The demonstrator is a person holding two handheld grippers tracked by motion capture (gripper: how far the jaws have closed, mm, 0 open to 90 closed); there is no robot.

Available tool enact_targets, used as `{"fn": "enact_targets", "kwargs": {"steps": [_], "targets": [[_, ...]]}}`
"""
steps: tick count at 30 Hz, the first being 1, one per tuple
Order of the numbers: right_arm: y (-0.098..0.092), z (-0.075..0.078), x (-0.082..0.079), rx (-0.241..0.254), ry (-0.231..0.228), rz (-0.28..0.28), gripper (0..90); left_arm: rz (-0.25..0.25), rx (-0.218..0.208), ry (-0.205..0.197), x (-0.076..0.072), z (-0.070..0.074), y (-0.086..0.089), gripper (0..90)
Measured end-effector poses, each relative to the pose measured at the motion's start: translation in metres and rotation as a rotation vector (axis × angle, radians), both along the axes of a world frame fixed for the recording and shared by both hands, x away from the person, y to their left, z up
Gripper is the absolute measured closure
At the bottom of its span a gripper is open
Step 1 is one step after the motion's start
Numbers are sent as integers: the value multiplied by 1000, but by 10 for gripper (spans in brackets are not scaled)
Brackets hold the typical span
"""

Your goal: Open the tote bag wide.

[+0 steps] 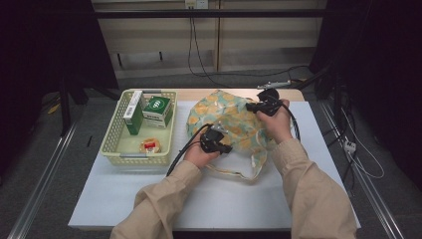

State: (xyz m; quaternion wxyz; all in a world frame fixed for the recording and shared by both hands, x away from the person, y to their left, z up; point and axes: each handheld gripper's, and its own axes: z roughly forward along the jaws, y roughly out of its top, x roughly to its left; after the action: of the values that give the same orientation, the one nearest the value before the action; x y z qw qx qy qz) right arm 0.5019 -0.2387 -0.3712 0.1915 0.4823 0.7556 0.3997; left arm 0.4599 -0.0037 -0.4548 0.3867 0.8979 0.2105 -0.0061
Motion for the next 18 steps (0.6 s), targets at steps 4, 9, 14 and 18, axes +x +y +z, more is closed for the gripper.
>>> {"fn": "enact_targets", "kwargs": {"steps": [4,9,14,18], "targets": [[-11,-3,4,-21,-8,-33,900,-29,51,-5,-11,5,16,900],[-12,-3,4,-29,-37,-32,900,-52,59,24,-27,8,36,900],[-11,6,3,-5,-75,-40,900,-59,8,14,-36,16,46,900],[-3,7,-1,17,-43,11,900,-41,-77,30,-33,26,47,868]]}}
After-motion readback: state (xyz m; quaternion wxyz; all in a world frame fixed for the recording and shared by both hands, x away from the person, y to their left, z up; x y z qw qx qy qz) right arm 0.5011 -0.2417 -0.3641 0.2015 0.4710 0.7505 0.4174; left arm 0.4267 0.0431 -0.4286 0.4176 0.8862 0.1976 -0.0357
